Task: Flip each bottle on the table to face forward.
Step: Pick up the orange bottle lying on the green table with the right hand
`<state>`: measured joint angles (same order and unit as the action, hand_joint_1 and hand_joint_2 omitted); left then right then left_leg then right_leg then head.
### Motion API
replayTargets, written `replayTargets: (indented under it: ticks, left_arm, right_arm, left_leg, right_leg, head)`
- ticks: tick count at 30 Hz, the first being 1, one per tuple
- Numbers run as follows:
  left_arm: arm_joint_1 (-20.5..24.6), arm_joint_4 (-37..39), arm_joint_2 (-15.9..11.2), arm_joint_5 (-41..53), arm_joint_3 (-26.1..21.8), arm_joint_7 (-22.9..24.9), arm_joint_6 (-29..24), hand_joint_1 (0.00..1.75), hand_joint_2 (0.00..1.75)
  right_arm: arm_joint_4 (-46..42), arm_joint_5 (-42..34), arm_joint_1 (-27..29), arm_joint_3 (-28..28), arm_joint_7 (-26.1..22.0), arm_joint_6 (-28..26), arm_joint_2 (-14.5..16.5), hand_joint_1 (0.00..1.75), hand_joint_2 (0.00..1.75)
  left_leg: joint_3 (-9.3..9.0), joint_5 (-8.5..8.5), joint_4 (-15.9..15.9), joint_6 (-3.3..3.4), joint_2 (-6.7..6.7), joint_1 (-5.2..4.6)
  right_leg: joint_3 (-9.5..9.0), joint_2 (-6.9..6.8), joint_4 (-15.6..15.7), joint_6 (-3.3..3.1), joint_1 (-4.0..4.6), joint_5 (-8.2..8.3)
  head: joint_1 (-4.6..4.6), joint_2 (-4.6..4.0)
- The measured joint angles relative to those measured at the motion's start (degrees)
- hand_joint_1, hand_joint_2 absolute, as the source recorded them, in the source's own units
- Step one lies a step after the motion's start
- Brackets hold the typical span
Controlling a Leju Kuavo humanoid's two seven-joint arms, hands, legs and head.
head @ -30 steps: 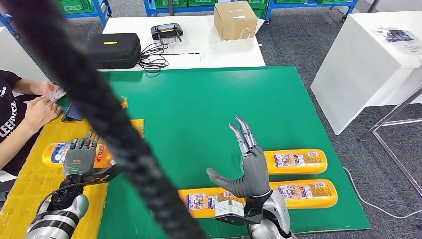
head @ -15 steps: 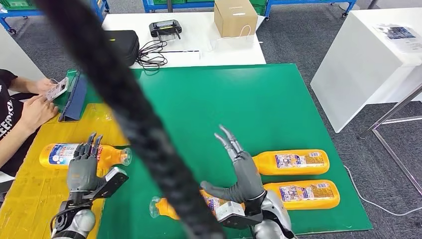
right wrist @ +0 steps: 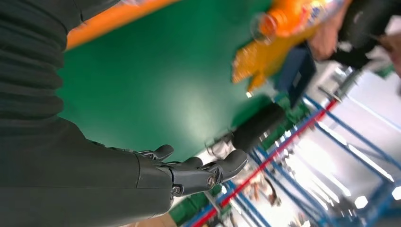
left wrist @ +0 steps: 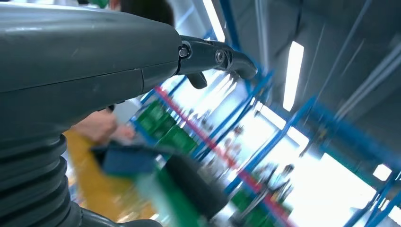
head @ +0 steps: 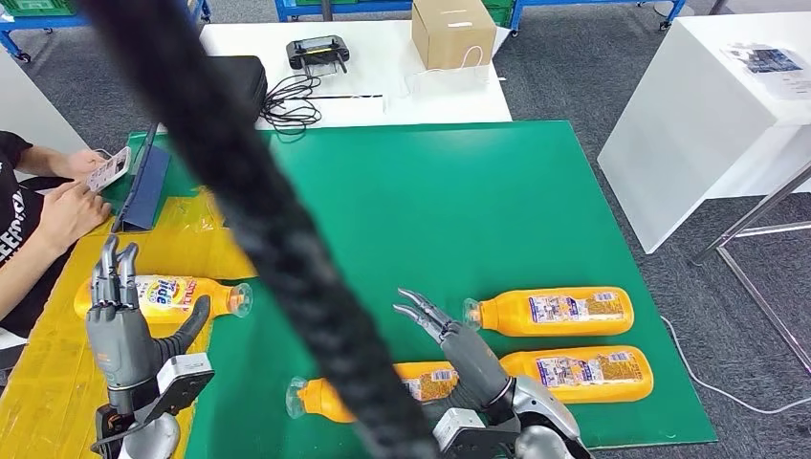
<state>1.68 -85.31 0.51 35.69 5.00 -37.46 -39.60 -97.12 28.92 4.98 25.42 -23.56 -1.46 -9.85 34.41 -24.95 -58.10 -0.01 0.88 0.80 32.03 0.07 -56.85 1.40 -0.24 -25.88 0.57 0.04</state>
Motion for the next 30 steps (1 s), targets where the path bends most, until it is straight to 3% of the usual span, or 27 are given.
replayTargets:
  ticks: [10, 22, 30]
  left_arm:
    - [-0.6, -4.3, 2.7, -1.5, 0.0, -1.5, -0.4, 0.00, 1.75]
    - [-0.5, -4.1, 3.8, -5.6, 0.6, -0.4, -0.5, 0.00, 1.75]
    - [-0.5, -4.0, 4.5, -5.4, 1.2, 1.1, -0.4, 0.00, 1.75]
  right_arm:
    - [1.6, -0.1, 0.2, 1.1, 1.3, 1.5, -3.8, 0.00, 1.75]
    - [2.2, 12.1, 1.5, 3.3, 13.7, -3.1, -9.6, 0.00, 1.75]
    - [3.0, 22.9, 1.2, 4.9, 22.0, -5.9, -10.0, 0.00, 1.75]
  left_leg:
    - [0.01, 0.00, 0.0, 0.00, -0.01, -0.04]
    - [0.04, -0.01, 0.0, 0.01, -0.03, -0.05]
    - [0.03, -0.01, 0.0, 0.01, -0.03, -0.03]
  right_leg:
    - [0.01, 0.00, 0.0, 0.00, -0.02, 0.00]
    - [0.06, 0.01, 0.0, 0.00, -0.02, 0.00]
    - [0.05, 0.01, 0.0, 0.00, -0.01, 0.00]
  head:
    - [0.00, 0.00]
    - [0.00, 0.00]
    - [-0.02, 0.00]
